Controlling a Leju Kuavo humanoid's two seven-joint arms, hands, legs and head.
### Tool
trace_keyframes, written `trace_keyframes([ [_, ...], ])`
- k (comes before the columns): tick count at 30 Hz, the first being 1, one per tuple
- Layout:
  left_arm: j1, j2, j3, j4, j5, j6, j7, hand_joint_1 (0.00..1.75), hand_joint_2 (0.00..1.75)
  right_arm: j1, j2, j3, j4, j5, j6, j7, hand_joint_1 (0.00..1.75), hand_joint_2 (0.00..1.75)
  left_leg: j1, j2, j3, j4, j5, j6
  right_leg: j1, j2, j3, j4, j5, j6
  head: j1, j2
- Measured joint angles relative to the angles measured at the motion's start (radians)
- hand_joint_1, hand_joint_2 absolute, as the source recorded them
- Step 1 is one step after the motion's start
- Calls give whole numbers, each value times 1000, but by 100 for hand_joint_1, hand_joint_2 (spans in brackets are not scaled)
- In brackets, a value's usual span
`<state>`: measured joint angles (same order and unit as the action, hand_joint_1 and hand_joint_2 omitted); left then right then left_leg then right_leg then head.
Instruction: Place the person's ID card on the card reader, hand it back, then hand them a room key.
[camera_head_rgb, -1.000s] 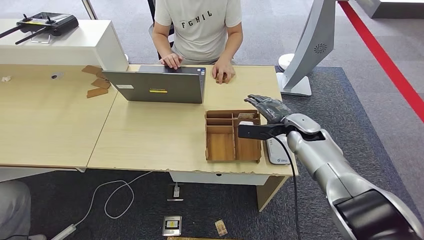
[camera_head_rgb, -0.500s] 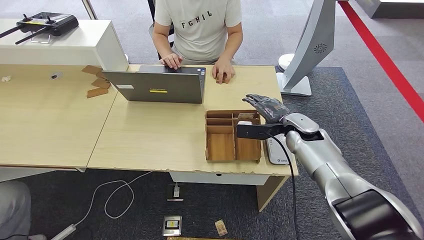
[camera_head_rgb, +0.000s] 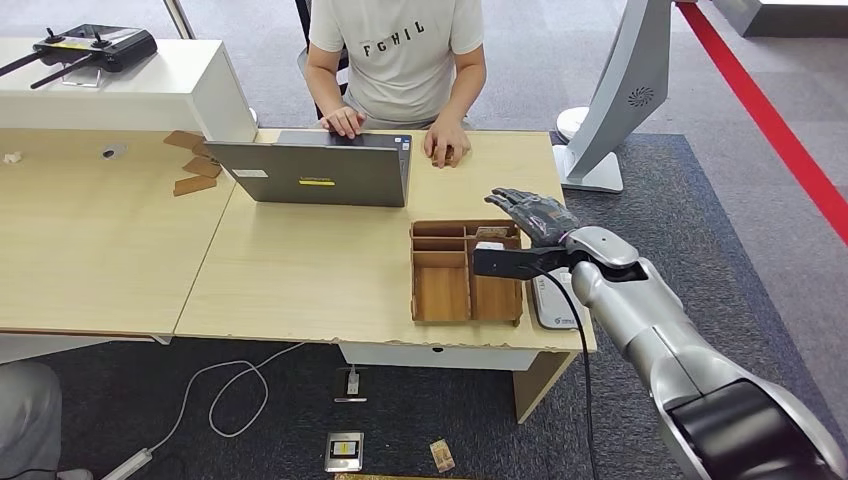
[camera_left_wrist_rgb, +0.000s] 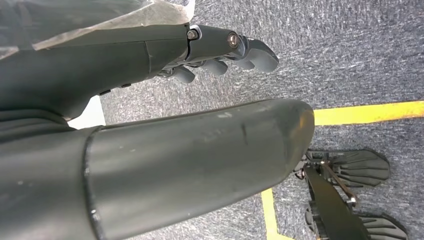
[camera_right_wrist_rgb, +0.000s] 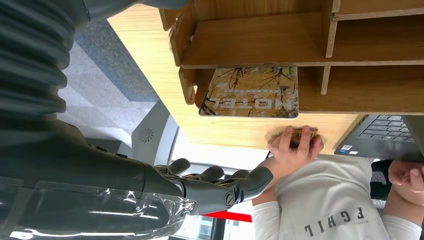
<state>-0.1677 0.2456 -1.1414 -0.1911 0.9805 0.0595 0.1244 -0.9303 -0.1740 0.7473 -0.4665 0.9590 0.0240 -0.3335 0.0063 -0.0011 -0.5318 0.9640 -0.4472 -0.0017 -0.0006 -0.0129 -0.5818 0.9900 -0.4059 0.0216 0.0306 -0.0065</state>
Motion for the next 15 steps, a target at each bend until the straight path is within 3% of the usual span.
trace_keyframes([
  [15, 0, -4, 0, 0, 6, 2, 0, 0, 0, 0, -4, 0, 1, -1, 1, 6, 0, 175, 0, 0, 0, 0, 0, 0, 0, 0, 0, 0, 0, 0, 0, 0],
])
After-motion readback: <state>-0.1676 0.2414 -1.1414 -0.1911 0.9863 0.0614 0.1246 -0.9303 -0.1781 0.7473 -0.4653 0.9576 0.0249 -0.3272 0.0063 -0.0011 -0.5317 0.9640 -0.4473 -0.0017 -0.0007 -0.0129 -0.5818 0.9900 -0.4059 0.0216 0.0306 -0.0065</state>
